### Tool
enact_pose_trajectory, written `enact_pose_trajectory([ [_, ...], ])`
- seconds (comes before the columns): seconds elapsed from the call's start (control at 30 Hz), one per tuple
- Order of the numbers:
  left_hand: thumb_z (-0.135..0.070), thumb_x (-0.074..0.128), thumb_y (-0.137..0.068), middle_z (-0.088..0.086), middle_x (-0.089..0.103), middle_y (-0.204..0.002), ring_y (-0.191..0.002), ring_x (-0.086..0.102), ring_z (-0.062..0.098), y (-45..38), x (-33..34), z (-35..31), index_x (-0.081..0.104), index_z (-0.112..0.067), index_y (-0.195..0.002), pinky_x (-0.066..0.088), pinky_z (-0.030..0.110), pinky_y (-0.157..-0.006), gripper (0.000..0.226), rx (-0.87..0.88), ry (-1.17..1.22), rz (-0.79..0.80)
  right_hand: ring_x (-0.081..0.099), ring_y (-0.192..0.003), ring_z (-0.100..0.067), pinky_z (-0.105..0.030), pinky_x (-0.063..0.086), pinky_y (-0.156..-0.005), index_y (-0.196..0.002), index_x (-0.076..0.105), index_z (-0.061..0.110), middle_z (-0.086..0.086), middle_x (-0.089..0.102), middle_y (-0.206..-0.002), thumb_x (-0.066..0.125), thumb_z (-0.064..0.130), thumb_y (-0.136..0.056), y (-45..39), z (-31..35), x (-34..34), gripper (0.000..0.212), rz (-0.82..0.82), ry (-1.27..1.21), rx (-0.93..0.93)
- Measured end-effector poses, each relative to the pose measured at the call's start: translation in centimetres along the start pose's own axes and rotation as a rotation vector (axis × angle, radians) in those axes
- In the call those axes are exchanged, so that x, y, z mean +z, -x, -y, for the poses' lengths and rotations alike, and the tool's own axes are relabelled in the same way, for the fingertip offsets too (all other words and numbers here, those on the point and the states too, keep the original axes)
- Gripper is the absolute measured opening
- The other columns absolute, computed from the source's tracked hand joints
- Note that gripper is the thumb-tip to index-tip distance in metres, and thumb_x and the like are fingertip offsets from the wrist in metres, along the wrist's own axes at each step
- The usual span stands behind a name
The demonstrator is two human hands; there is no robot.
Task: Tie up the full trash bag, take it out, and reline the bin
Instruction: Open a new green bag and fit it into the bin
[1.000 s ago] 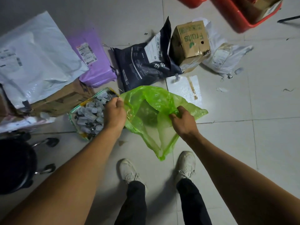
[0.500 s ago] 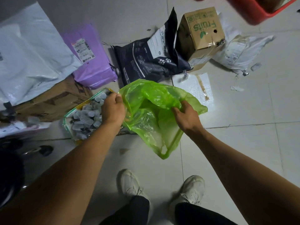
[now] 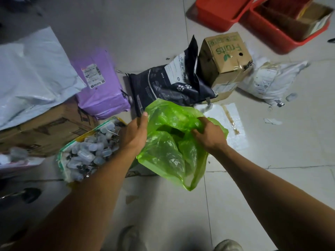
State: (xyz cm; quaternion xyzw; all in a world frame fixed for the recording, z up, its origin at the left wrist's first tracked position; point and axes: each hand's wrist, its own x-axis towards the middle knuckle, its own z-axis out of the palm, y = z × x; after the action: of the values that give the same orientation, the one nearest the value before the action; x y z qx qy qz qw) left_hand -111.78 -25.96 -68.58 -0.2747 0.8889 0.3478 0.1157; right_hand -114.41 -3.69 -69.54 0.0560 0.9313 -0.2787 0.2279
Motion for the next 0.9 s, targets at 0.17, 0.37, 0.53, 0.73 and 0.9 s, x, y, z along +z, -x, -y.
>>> enact_pose_trajectory([
  [0.17,-0.080,0.043,-0.080,-0.007,0.063,-0.077,-0.074,0.059,0.015,-0.4,0.9,0.7,0.061,-0.027,-0.091,0.044,0.032,-0.071,0.057,0.118,0.074,0.135,0.063,-0.089,-0.032,-0.030,0.040,-0.067,-0.095,0.065,0.012,-0.014,0.068,-0.095,0.062,0.033,-0.087,-1.4,-0.4,0.2,0.022,0.058,0.138,-0.091],
  [0.37,-0.045,0.062,-0.090,0.001,0.040,-0.051,-0.050,0.042,0.021,-2.6,1.6,0.9,0.042,-0.015,-0.055,0.028,0.030,-0.052,0.050,0.101,0.076,0.005,0.059,-0.063,-0.021,-0.029,0.046,-0.058,-0.075,0.067,0.006,-0.007,0.065,-0.070,0.057,0.022,-0.082,-2.5,1.5,2.8,0.020,0.214,-0.131,-0.100],
  [0.53,-0.039,0.059,-0.094,0.000,0.039,-0.051,-0.047,0.038,0.016,-3.8,0.9,1.2,0.042,-0.017,-0.055,0.025,0.029,-0.049,0.047,0.114,0.093,-0.047,0.060,-0.072,-0.023,-0.029,0.048,-0.064,-0.094,0.066,0.003,-0.012,0.065,-0.081,0.055,0.017,-0.093,-2.4,3.1,4.3,0.018,0.426,-0.456,-0.011],
  [0.73,-0.036,0.057,-0.095,0.000,0.039,-0.050,-0.047,0.038,0.017,-4.1,0.9,2.0,0.042,-0.017,-0.056,0.023,0.028,-0.048,0.047,0.132,0.062,-0.056,0.071,-0.083,-0.028,-0.041,0.060,-0.077,-0.098,0.067,0.010,-0.013,0.073,-0.092,0.058,0.020,-0.093,-3.0,2.1,5.8,0.014,0.393,-0.601,0.074],
  [0.9,-0.040,0.054,-0.096,0.001,0.039,-0.053,-0.052,0.042,0.021,-4.4,1.3,2.5,0.040,-0.016,-0.059,0.025,0.030,-0.051,0.047,0.155,-0.013,-0.054,0.072,-0.078,-0.020,-0.033,0.060,-0.069,-0.103,0.066,0.014,-0.007,0.072,-0.093,0.069,0.016,-0.087,-2.9,1.0,3.7,0.016,0.264,-0.453,-0.105],
])
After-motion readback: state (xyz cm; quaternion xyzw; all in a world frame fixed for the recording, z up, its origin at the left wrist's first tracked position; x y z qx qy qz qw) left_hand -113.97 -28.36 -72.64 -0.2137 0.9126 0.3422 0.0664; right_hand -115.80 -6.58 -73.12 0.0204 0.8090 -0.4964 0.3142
